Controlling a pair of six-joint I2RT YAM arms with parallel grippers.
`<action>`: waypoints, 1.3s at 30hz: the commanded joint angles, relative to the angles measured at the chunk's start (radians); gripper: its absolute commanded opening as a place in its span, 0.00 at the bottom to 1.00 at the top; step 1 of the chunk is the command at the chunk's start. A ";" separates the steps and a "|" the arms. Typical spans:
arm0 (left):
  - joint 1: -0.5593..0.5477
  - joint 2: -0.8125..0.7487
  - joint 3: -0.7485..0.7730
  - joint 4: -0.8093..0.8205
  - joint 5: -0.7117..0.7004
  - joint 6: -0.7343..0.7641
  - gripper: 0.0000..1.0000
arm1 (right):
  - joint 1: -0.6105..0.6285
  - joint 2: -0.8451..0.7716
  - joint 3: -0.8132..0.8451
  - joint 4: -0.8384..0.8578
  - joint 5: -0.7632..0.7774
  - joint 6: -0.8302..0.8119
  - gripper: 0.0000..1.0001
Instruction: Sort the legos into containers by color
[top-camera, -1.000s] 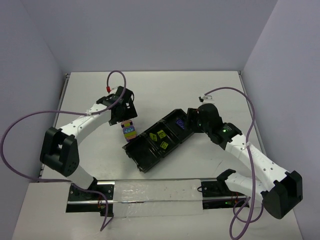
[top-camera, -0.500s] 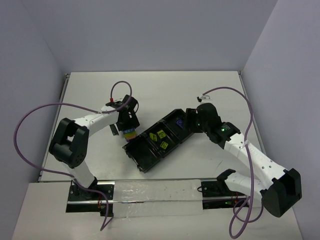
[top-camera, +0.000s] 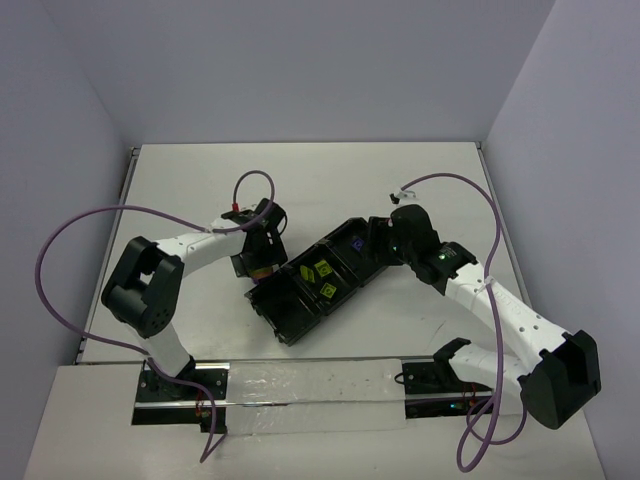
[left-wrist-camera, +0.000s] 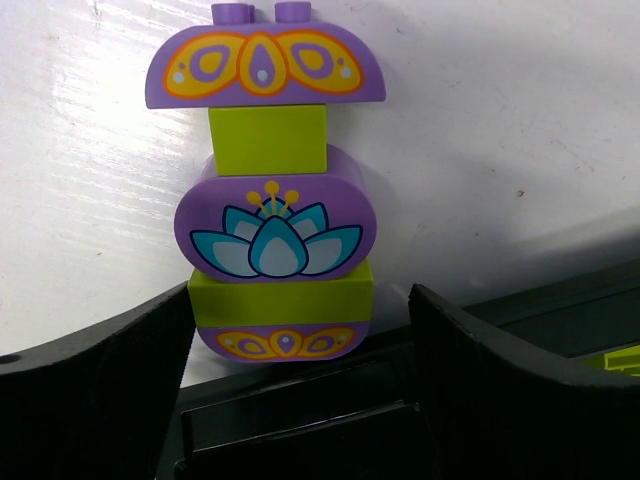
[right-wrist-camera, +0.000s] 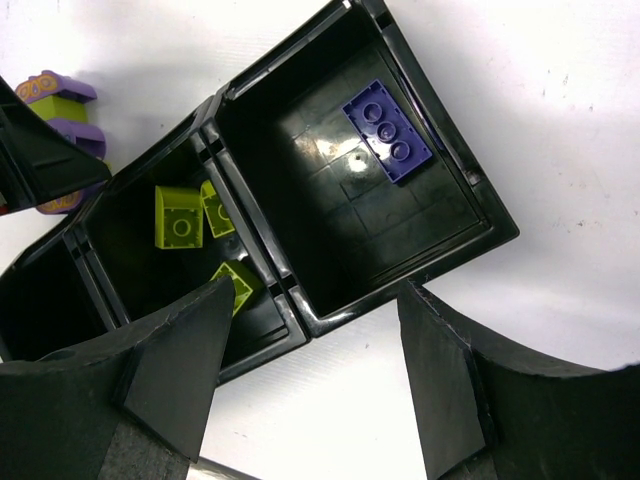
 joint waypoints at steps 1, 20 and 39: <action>-0.005 0.007 -0.007 0.035 0.014 0.001 0.89 | -0.005 -0.002 0.039 0.042 0.002 -0.004 0.74; 0.041 -0.074 0.078 0.031 0.007 0.232 0.00 | -0.006 -0.004 0.096 0.017 -0.006 -0.027 0.74; 0.069 -0.368 0.192 0.184 0.640 0.583 0.00 | -0.084 0.270 0.599 -0.078 -0.451 0.058 0.74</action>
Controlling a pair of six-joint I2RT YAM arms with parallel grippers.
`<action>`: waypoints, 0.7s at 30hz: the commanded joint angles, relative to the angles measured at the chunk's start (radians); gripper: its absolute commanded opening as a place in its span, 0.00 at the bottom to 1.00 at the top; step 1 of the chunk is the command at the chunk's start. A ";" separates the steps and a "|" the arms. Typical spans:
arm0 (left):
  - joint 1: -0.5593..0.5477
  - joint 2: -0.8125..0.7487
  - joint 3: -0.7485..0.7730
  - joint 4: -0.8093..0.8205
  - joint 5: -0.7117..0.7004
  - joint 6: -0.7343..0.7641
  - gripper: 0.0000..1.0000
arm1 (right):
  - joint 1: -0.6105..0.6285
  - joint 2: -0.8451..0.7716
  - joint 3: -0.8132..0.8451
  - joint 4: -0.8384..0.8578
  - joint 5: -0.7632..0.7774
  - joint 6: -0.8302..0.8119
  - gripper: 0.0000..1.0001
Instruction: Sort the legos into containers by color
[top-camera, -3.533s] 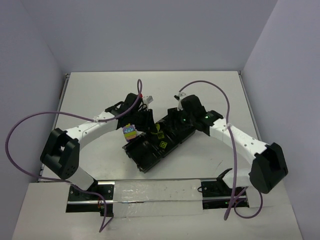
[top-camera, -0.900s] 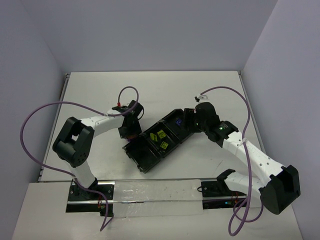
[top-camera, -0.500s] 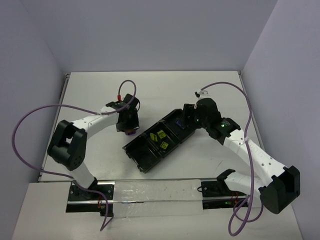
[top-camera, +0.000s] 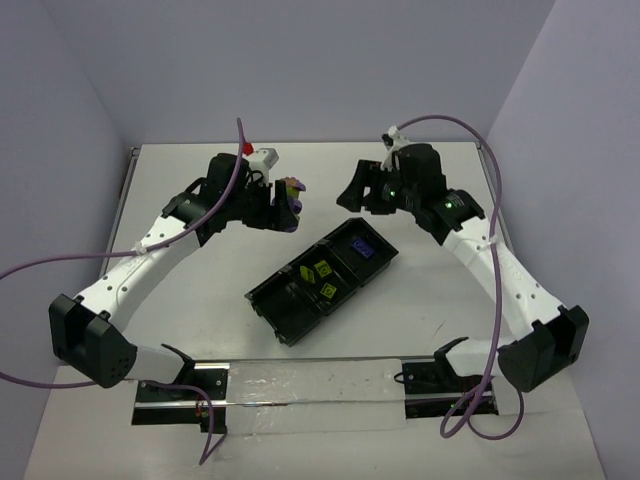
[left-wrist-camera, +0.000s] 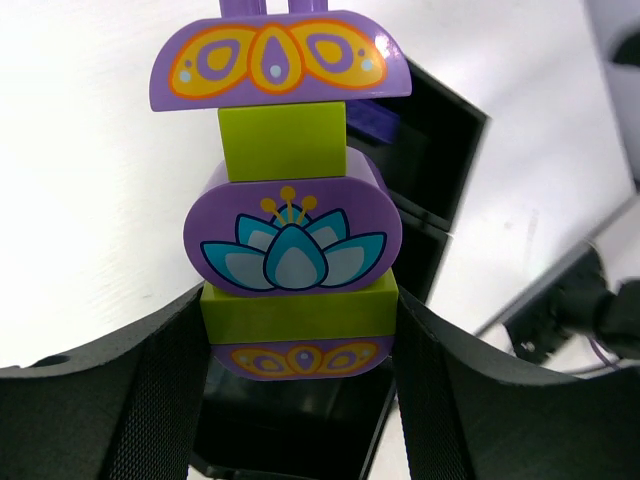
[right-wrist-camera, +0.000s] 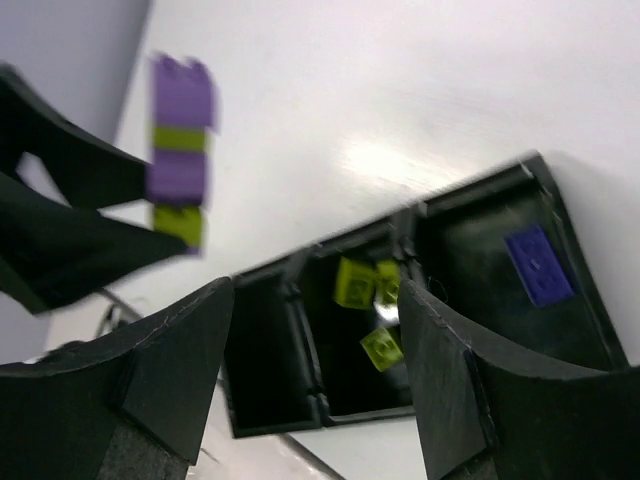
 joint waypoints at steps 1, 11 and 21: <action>0.002 -0.039 -0.007 0.093 0.157 0.040 0.00 | -0.003 0.088 0.147 0.003 -0.136 0.074 0.74; 0.002 -0.052 -0.012 0.093 0.181 0.037 0.00 | -0.001 0.312 0.341 0.025 -0.205 0.222 0.75; 0.002 -0.036 0.000 0.100 0.198 0.034 0.00 | 0.019 0.397 0.392 0.092 -0.283 0.279 0.72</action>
